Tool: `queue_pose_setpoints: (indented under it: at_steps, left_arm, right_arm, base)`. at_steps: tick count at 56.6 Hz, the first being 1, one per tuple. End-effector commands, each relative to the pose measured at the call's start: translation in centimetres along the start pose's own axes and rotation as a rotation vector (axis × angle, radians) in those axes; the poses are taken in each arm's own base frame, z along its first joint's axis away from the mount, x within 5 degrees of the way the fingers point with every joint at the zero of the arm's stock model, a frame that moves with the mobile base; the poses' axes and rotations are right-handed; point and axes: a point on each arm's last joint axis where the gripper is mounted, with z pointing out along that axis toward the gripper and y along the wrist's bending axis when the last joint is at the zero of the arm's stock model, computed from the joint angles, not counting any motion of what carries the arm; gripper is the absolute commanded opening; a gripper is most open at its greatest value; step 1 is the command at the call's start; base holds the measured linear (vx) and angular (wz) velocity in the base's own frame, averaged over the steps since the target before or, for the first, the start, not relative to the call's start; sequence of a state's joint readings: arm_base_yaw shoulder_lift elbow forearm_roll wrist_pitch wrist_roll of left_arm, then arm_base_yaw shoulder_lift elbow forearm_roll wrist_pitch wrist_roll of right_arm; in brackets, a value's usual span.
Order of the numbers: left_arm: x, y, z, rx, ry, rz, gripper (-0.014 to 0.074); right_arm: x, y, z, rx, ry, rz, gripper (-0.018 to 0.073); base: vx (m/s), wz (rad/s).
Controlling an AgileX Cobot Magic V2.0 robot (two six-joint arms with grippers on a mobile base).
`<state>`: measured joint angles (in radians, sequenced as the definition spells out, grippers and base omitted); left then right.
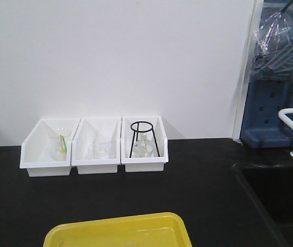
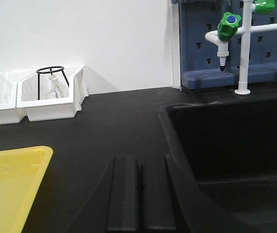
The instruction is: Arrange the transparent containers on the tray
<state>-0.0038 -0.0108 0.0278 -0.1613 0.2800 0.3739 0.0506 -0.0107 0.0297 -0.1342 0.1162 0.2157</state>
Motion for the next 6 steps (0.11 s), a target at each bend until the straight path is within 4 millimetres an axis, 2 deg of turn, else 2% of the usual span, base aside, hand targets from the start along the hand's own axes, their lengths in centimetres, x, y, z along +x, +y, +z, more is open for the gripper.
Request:
queue_pose_setpoints:
  at_steps: [1, 6]
  left_arm:
    - [0.34, 0.03, 0.15, -0.025, -0.066, -0.012, -0.0006]
    - [0.34, 0.03, 0.15, -0.025, -0.066, -0.012, -0.0006]
  right_arm:
    - [-0.4, 0.09, 0.0, -0.008, -0.074, -0.014, -0.0011]
    - [-0.4, 0.09, 0.0, -0.008, -0.074, -0.014, -0.0011]
  base:
    - [0.0, 0.0]
    - [0.0, 0.0]
